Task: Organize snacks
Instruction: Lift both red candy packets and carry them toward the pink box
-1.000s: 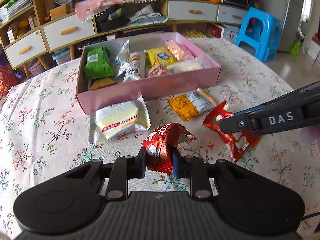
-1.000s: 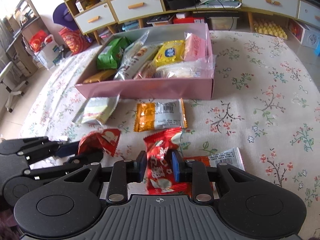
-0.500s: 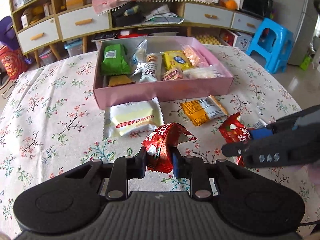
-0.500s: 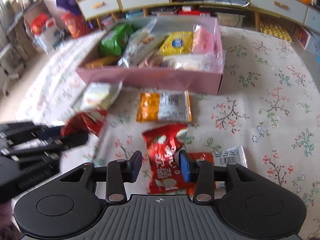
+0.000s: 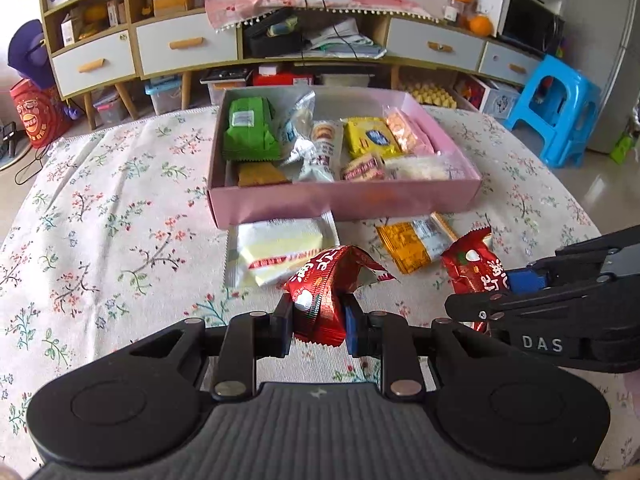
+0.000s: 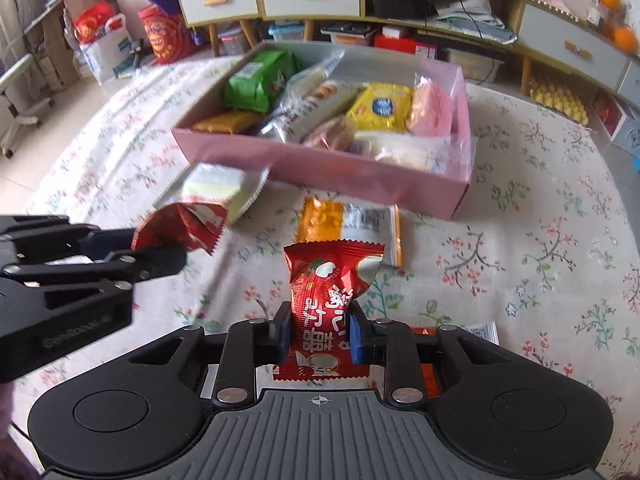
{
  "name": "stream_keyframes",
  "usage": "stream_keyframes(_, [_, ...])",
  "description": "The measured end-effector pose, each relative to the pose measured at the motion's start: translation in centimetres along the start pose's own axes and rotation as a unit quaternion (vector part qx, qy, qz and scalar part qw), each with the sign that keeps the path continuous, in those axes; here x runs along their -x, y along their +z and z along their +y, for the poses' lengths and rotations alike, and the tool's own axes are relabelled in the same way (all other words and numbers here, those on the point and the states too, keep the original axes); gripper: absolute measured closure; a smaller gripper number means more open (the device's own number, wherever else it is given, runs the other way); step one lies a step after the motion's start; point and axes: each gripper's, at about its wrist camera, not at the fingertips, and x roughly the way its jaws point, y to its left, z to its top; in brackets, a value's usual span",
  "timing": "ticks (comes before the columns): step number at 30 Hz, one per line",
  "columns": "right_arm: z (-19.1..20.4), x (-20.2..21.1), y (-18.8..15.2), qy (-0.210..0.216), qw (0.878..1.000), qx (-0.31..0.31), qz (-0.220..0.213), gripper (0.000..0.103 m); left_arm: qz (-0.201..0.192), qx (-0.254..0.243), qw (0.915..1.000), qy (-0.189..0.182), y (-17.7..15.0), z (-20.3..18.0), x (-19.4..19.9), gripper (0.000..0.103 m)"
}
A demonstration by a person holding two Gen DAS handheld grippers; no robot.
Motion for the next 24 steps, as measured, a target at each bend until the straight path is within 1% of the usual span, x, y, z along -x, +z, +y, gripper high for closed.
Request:
stream_keyframes(5, [-0.6, 0.9, 1.6, 0.019, 0.999, -0.028, -0.019, 0.077, -0.011, 0.016, 0.9998, 0.003, 1.1, 0.6, 0.2, 0.08])
stream_keyframes(11, [-2.3, 0.9, 4.3, 0.04, 0.995, -0.081, -0.045, 0.077, -0.017, 0.034, 0.9993, 0.007, 3.6, 1.6, -0.6, 0.081])
stream_keyframes(14, [-3.3, 0.9, 5.7, 0.057, 0.989, -0.113, -0.071, 0.077, -0.023, 0.041, 0.9989, 0.008, 5.1, 2.1, -1.5, 0.08])
stream_keyframes(15, [-3.5, 0.8, 6.1, 0.064, 0.987, -0.121, -0.086, 0.077, -0.027, 0.041, 0.9988, 0.006, 5.5, 2.1, -1.9, 0.08])
stream_keyframes(17, [-4.0, 0.6, 6.9, 0.072, 0.981, -0.134, -0.117, 0.077, -0.037, 0.034, 0.9987, 0.007, 6.4, 2.1, -2.8, 0.08])
stream_keyframes(18, [-4.2, 0.3, 7.2, 0.077, 0.978, -0.148, -0.126, 0.077, -0.039, 0.027, 0.9988, 0.006, 6.7, 2.0, -3.4, 0.08])
stream_keyframes(20, [-5.0, -0.4, 7.7, 0.095, 0.97, -0.181, -0.129, 0.077, -0.027, 0.022, 0.9994, 0.004, 7.3, 1.9, -4.9, 0.08])
stream_keyframes(22, [-5.5, -1.1, 8.4, 0.099, 0.967, -0.198, -0.13, 0.077, -0.01, 0.016, 0.9998, 0.007, 7.7, 1.8, -6.0, 0.08])
stream_keyframes(24, [-5.9, -1.6, 9.0, 0.102, 0.964, -0.204, -0.134, 0.077, -0.001, 0.007, 1.0, 0.006, 8.0, 2.1, -6.6, 0.08])
